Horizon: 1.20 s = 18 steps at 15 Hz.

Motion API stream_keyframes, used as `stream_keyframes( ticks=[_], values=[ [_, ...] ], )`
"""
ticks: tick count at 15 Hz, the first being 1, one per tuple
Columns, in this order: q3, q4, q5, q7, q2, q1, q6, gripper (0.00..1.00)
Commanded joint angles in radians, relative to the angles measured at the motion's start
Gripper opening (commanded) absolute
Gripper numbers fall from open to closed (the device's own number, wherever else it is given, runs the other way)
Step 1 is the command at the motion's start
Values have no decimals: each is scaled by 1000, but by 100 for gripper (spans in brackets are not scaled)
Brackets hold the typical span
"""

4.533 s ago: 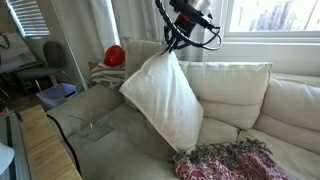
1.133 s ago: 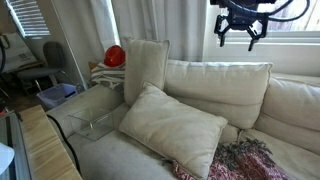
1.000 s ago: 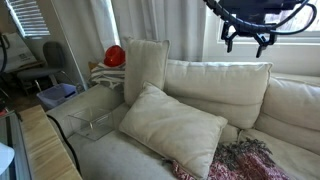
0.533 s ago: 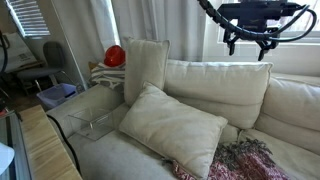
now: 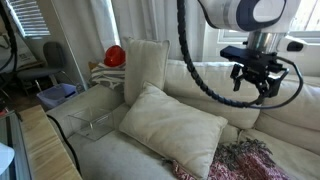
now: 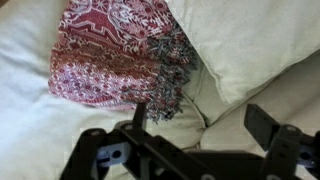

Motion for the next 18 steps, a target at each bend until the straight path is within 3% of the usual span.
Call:
stream_keyframes(
  ticks=[1,5,6,9,13,14,18],
  values=[
    [-11,231,0,165,226,-33,-102,100],
    [18,410,61,291,392,-69,-272,100],
    [-4,255,34,235,289,-39,-179,100],
    [2,342,51,271,360,-46,-230,100],
    [2,368,53,278,366,-49,-242,100],
    [10,448,47,330,417,-70,-298,100],
    [-49,533,33,527,553,-44,-390,100]
  ],
)
